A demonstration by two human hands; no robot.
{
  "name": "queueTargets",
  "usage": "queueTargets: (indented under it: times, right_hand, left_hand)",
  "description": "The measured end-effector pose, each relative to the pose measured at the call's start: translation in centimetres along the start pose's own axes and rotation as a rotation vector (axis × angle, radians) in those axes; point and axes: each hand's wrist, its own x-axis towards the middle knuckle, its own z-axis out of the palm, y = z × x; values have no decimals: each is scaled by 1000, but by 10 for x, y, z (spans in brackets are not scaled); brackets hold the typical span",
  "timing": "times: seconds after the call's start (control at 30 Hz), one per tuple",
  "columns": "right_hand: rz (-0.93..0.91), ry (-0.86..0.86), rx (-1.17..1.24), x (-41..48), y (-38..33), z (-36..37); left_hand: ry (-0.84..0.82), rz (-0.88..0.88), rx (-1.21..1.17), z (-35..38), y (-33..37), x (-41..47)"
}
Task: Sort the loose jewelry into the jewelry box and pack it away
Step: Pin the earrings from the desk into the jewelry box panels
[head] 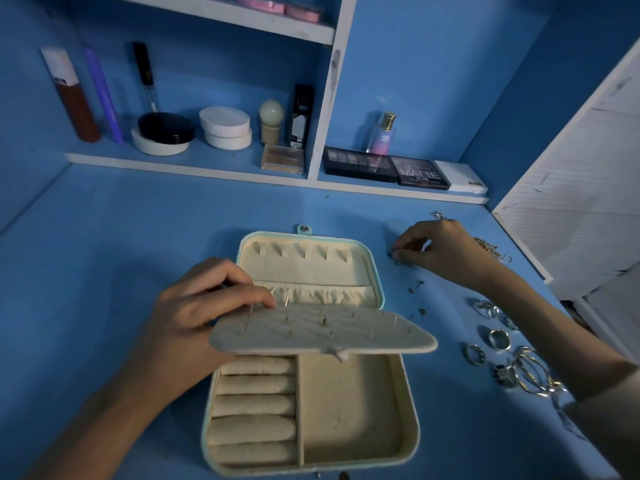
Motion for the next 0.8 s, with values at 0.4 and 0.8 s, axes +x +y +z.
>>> queueTargets:
  times: [0.4, 0.8]
  right_hand:
    - [-54, -14, -128, 6, -4, 5]
    - [-215, -388, 512, -12, -104, -1]
  left_hand:
    - [23, 7, -13, 1, 1, 0]
    - [23, 4, 16, 1, 1, 1]
